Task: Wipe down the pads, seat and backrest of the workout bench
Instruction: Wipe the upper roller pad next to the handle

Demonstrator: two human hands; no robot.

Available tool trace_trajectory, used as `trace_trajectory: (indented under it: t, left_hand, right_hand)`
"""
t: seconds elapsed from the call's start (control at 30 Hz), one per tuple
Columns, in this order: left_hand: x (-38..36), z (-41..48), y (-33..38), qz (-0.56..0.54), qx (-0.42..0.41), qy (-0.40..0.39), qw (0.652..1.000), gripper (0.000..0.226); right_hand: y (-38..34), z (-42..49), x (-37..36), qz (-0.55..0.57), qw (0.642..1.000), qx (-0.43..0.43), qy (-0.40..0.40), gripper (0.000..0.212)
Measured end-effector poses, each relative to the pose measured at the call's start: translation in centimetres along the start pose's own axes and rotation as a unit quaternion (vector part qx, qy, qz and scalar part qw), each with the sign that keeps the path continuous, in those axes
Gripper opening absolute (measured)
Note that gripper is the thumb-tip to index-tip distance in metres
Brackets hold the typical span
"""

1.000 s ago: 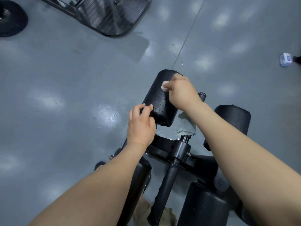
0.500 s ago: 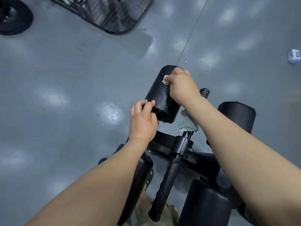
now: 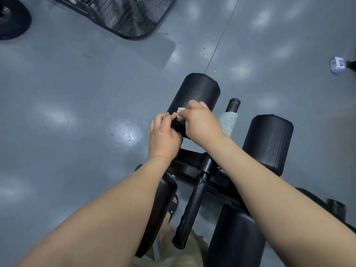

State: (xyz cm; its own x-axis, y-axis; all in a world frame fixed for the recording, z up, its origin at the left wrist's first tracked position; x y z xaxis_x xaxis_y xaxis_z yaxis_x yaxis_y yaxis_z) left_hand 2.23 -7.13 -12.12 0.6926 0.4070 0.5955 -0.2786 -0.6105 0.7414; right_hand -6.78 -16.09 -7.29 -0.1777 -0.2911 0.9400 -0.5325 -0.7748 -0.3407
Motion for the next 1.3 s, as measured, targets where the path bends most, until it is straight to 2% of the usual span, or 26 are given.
trace_trajectory:
  t: [0.1,0.23,0.3,0.43,0.5,0.57,0.83,0.97,1.13,1.3]
  left_hand:
    - [-0.1,0.0,-0.1,-0.004,0.002,0.000,1.000,0.054]
    - [0.0,-0.1,0.1,-0.014,0.006,-0.001,1.000,0.054]
    - [-0.1,0.1,0.1,-0.008,0.027,-0.003,1.000,0.055]
    - [-0.2,0.4,0.0,0.005,0.073,-0.012,0.997,0.056]
    - [-0.1,0.3,0.0,0.000,0.066,-0.012,0.998,0.056]
    - [-0.1,0.1,0.0,0.000,0.057,-0.008,0.998,0.056]
    - [-0.2,0.2,-0.1,0.007,0.046,-0.002,0.999,0.057]
    - [-0.1,0.2,-0.1,0.007,0.047,-0.002,0.999,0.056]
    - [0.0,0.1,-0.1,0.000,0.043,0.000,0.999,0.056]
    - [0.0,0.1,0.0,-0.001,0.048,0.004,0.999,0.057]
  right_hand:
    - [-0.9,-1.1,0.6,0.006,1.000,0.015,-0.025,0.021]
    - [-1.4,-2.0,1.1,0.017,0.998,0.035,-0.047,0.028]
    - [-1.0,-2.0,1.3,0.040,0.998,0.033,-0.035,0.028]
    - [2.5,0.4,2.5,0.053,0.994,-0.059,0.081,0.026]
    - [4.5,2.3,3.0,0.034,0.991,-0.099,0.080,0.027]
    - [5.5,3.6,2.8,0.011,0.993,-0.108,0.046,0.028]
    - [3.3,2.4,2.1,0.002,0.998,-0.063,-0.007,0.029]
    - [1.3,0.7,1.2,0.002,1.000,-0.018,-0.002,0.030]
    - [-0.4,-0.9,0.2,-0.015,1.000,-0.004,-0.003,0.030]
    - [-0.4,-1.2,1.0,0.050,0.999,0.004,-0.007,0.030]
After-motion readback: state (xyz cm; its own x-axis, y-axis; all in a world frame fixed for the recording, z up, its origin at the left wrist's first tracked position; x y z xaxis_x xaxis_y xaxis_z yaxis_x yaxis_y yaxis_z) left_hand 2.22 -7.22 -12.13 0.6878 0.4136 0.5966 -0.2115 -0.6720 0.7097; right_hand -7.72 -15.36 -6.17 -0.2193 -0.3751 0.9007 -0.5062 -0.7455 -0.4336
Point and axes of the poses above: each hand's wrist, its own z-axis towards the middle knuckle, its own x-axis out of the back of the hand, y = z × x, the point moved 1 cm from there along z, towards the middle knuckle, and after that the axes turned 15 degrees about x, right-handed, at the moved point
